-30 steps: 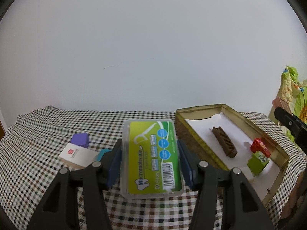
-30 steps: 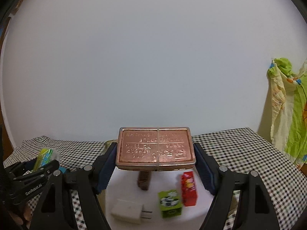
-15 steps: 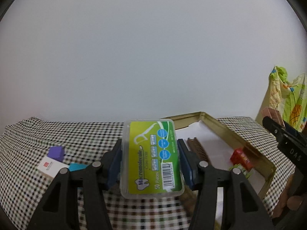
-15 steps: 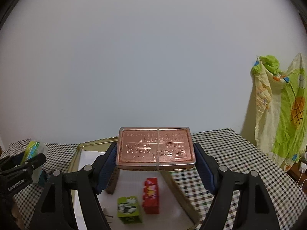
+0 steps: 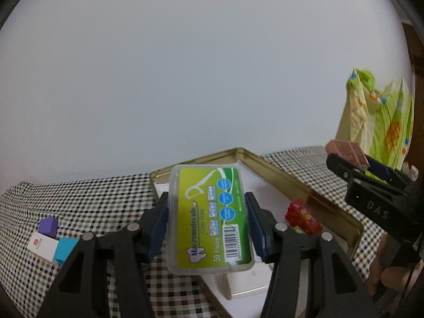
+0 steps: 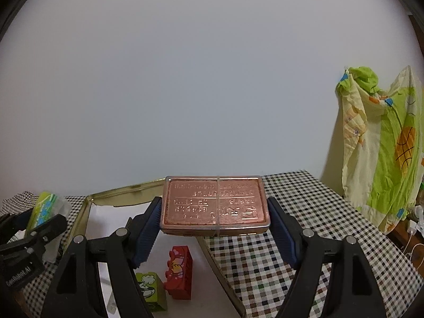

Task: Organize rigid objects
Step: 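Carry the copper box and floss case over the gold tray, then lower the copper box and floss case into the tray and open both grippers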

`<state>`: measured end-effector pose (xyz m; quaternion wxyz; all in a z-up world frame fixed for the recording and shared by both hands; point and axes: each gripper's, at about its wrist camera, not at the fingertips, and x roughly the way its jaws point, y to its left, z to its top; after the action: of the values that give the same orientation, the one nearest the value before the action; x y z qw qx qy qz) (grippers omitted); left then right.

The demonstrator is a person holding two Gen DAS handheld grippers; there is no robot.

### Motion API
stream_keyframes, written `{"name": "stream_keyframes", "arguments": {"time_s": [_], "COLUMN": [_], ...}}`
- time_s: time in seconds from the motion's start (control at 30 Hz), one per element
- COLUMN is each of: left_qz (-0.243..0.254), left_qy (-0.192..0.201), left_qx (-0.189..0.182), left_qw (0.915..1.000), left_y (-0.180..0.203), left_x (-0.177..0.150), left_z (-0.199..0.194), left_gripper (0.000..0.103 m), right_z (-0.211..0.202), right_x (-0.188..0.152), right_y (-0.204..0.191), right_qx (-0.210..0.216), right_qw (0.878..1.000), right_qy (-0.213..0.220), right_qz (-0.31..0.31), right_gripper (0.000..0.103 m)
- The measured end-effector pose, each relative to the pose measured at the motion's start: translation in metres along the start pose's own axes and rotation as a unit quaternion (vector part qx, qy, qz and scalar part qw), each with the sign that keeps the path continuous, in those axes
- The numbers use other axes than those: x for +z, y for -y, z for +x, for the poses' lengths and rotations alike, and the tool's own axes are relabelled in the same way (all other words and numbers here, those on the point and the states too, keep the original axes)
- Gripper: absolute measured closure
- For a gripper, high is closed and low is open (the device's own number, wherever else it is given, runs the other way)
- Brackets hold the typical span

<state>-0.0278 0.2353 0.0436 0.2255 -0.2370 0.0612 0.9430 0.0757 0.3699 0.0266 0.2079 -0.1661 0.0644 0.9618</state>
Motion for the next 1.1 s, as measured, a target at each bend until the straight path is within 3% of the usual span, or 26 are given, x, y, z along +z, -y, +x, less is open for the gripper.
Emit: {"name": "stream_keyframes", "arguments": {"time_s": [0.43,0.7,0.97,1.07,1.1], "left_qz": [0.031,0.045,0.046,0.055,0.059], "left_qy": [-0.077,-0.103,-0.109,-0.099,-0.089], "left_qx": [0.012,0.016,0.014,0.018,0.021], "left_qw": [0.9965,0.9935,0.9929,0.9935,0.9941], "left_y": [0.021,0.024,0.023,0.025,0.026], "left_x": [-0.008,-0.012,-0.012,-0.012,-0.012], "left_z": [0.038,0.05,0.049,0.046,0.043], "left_gripper": [0.049,0.049,0.048,0.027,0.016], "right_z": [0.028,0.042,0.046,0.047,0.047], "right_x": [-0.006,-0.013,-0.013,-0.013,-0.013], "right_y": [-0.021,-0.028,-0.028,-0.028,-0.026], "right_qx": [0.017,0.02,0.033,0.053,0.055], "right_qw": [0.998,0.994,0.993,0.992,0.992], "right_qy": [-0.06,-0.1,-0.111,-0.115,-0.115], "right_qz": [-0.032,-0.032,-0.026,-0.014,-0.008], "right_gripper": [0.025,0.025,0.024,0.024,0.024]}}
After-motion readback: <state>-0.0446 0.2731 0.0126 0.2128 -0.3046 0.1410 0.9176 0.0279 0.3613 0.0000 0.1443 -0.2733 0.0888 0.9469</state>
